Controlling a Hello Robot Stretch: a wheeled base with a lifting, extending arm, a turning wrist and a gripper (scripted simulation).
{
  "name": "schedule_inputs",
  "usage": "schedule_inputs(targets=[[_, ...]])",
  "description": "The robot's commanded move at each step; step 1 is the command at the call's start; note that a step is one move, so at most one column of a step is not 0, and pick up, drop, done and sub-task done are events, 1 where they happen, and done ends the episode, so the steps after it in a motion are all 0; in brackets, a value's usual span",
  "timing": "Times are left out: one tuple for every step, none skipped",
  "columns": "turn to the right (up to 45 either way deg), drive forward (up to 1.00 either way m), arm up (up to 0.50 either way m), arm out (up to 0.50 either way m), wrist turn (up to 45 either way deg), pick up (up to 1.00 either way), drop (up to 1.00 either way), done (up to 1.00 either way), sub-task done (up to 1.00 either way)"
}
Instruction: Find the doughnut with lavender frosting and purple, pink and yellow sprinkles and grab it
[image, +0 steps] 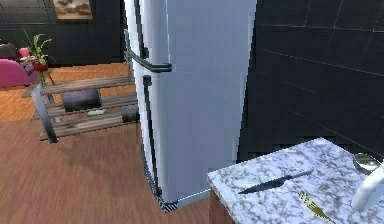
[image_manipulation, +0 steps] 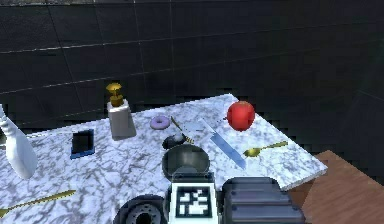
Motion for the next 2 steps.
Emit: schedule_inputs(targets=[[0.0,0.0,0.0,0.42,0.0,0.0,0.0,0.0,0.0],[0.0,0.0,0.0,0.0,45.0,0.0,0.0,0.0,0.0]])
